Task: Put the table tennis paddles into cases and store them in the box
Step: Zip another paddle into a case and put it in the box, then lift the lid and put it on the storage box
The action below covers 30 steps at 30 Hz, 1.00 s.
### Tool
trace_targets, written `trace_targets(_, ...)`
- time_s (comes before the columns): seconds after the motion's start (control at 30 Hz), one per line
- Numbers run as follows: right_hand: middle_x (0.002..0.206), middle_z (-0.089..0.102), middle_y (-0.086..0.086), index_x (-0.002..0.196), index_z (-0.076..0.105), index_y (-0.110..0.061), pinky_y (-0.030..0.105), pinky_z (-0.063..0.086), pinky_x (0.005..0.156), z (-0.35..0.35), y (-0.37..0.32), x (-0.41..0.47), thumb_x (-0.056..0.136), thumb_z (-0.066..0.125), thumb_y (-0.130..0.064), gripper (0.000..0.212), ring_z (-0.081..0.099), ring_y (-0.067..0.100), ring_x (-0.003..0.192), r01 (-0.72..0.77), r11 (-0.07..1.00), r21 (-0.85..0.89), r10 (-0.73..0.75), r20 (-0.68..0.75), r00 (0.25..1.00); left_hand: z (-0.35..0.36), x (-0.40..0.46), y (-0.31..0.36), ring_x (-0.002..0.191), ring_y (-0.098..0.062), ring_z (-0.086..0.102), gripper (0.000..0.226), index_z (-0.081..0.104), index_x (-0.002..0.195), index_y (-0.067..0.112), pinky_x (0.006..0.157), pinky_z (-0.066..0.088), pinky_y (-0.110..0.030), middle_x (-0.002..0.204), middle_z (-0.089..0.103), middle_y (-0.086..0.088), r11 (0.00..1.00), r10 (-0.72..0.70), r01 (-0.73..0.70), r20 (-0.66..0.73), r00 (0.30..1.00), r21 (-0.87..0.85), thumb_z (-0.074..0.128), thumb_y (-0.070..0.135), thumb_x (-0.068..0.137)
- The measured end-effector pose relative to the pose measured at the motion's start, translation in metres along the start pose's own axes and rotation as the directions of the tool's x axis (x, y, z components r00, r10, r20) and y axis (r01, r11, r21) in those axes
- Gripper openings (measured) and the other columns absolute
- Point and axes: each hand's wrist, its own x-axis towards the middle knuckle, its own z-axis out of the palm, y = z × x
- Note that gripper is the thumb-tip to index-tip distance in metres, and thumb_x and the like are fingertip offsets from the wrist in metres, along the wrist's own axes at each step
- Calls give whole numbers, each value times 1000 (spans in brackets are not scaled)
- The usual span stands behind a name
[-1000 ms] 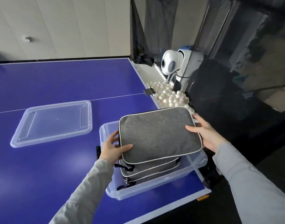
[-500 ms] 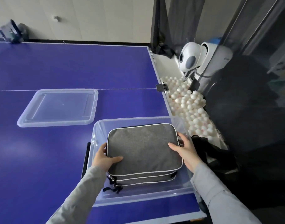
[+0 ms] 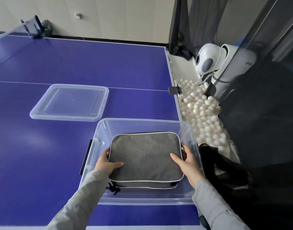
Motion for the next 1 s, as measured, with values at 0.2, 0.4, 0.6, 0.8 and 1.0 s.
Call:
trace_targets(0.2, 105, 64, -14, 109, 53, -35, 23, 48, 83, 4, 4, -2, 83, 71, -10, 39, 61, 2, 98, 10, 998, -55, -10, -6, 1000, -3, 8, -3, 110, -35, 59, 88, 41, 140, 11, 99, 45, -49, 122, 60, -19, 999, -12, 13, -14, 1000, 40, 80, -10, 64)
trace_targets(0.4, 106, 63, -14, 113, 51, -32, 25, 47, 86, 8, 4, 1, 84, 70, -12, 40, 61, 5, 99, 33, 995, -94, -34, -18, 999, 0, 9, -6, 112, -31, 59, 85, 38, 142, 10, 97, 47, -40, 130, 57, -16, 996, -70, 71, -23, 997, 44, 80, -2, 70)
trace_targets(0.6, 120, 59, -1, 129, 47, -23, 33, 48, 95, 8, -3, 0, 81, 74, -18, 55, 57, 17, 112, 42, 978, -205, -52, -46, 998, -2, 1, 5, 128, -27, 47, 88, 27, 147, 14, 108, 37, -37, 143, 44, -12, 941, 49, -46, -1, 999, 337, 79, 17, 75)
trace_targets(0.8, 137, 44, 6, 142, 39, -13, 25, 26, 108, 23, -35, -8, 87, 67, -28, 64, 38, 20, 131, 307, 742, -595, -381, 3, 925, -7, -13, 29, 144, -23, 21, 78, 19, 150, 17, 115, 20, -32, 157, 18, -8, 564, 401, -376, 155, 903, 735, 63, 34, 88)
trace_targets(1.0, 147, 37, 6, 145, 34, -14, 35, 24, 113, 56, -59, -1, 96, 51, -35, 56, 33, 22, 137, 452, 452, -769, -419, 264, 869, -29, -19, 42, 148, -17, 2, 65, 15, 150, 20, 119, 5, -40, 161, 1, 0, 141, 481, -359, 253, 840, 923, 40, 46, 97)
